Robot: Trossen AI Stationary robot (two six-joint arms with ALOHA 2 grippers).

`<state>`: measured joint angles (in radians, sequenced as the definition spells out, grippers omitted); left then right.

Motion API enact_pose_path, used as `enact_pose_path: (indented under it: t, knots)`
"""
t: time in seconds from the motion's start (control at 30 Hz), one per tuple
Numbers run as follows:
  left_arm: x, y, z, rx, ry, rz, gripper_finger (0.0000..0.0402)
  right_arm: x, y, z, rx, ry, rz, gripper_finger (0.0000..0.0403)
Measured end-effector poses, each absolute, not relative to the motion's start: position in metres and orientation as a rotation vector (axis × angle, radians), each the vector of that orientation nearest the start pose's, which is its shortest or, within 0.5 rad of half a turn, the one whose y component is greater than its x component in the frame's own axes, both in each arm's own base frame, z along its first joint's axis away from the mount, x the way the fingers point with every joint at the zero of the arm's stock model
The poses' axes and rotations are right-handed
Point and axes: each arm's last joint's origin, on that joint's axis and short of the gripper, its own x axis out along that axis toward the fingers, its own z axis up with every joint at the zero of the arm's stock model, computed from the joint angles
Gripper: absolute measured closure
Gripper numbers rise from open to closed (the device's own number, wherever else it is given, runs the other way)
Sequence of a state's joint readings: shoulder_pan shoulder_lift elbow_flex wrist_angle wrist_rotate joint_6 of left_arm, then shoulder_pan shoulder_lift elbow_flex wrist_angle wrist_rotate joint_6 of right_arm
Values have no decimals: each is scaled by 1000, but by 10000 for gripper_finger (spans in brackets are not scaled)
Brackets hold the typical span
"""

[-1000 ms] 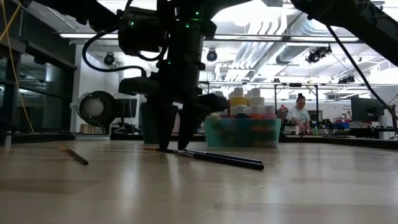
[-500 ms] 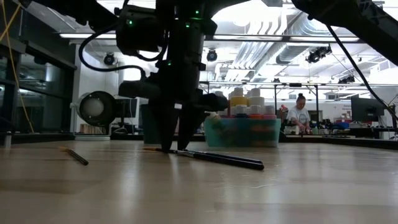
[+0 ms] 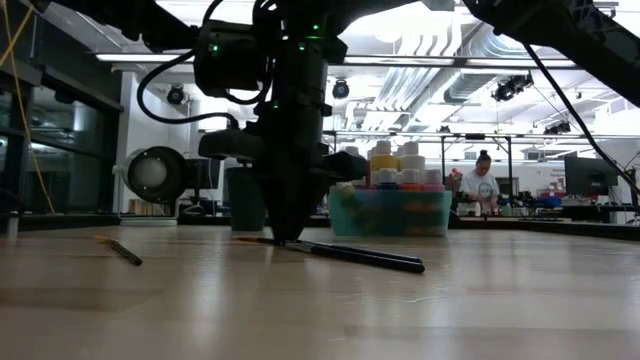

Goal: Pick & Place Paint Supplies
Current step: Put the black gold paint brush into the black cup

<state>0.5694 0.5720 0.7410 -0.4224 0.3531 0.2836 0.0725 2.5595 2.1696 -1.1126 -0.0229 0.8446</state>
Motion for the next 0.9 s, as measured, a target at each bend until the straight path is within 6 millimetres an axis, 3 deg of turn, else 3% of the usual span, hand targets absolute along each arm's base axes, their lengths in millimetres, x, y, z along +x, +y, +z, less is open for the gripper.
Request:
enact_pose_path:
  t: [0.27,0.47,0.9]
  knots:
    - [108,57,323,168,256,181,190,495,38,115,612,1443,-541,392]
    - [108,57,323,165,256,187,190,495,38,115,615,1447,-534,397]
    - [108,57,323,150,255,191,190,492,28,157,614,1325,-546,399]
